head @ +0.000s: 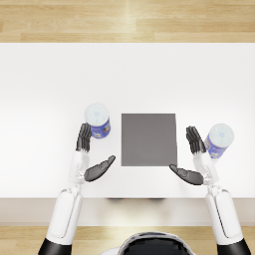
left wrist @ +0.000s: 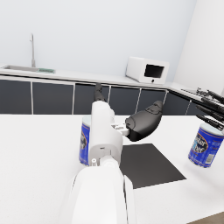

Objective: Pick up the blue can on the left and place it in the middle, then pick up the blue can on the right and place it on top of the can in the middle

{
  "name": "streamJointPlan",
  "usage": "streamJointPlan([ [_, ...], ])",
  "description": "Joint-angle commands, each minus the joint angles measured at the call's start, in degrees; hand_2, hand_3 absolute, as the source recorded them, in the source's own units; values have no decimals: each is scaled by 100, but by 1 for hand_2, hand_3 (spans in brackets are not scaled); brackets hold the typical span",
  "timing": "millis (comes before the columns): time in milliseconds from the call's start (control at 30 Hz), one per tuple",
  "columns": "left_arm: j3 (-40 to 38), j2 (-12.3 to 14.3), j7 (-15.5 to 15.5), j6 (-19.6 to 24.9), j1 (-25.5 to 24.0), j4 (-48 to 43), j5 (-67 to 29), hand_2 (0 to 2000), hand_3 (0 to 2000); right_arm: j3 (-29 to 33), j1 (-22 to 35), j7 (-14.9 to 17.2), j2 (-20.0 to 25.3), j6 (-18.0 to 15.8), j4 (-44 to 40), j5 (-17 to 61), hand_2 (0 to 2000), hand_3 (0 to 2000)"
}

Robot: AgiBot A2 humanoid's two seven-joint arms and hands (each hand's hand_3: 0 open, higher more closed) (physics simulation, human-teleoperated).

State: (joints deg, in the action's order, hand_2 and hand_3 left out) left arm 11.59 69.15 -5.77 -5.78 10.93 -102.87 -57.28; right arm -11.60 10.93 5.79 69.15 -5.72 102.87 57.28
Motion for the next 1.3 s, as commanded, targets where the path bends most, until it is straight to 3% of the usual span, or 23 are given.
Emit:
streamJointPlan([
  [33,0,0,0,0,0,0,0,0,0,0,0,0,0,0,0,0,0,0],
  [800,172,6,0,0,11,93,0,0,0,0,0,0,0,0,0,0,0,0],
  [833,149,48,163,163,56,132,0,0,0,-172,11,0,6,0,-93,0,0,0],
  [967,-147,284,467,468,400,350,0,0,0,171,110,-426,130,421,-23,0,0,0],
  [1300,-603,672,573,574,1268,1192,-2099,0,0,1258,183,-573,273,566,119,2357,0,0],
])
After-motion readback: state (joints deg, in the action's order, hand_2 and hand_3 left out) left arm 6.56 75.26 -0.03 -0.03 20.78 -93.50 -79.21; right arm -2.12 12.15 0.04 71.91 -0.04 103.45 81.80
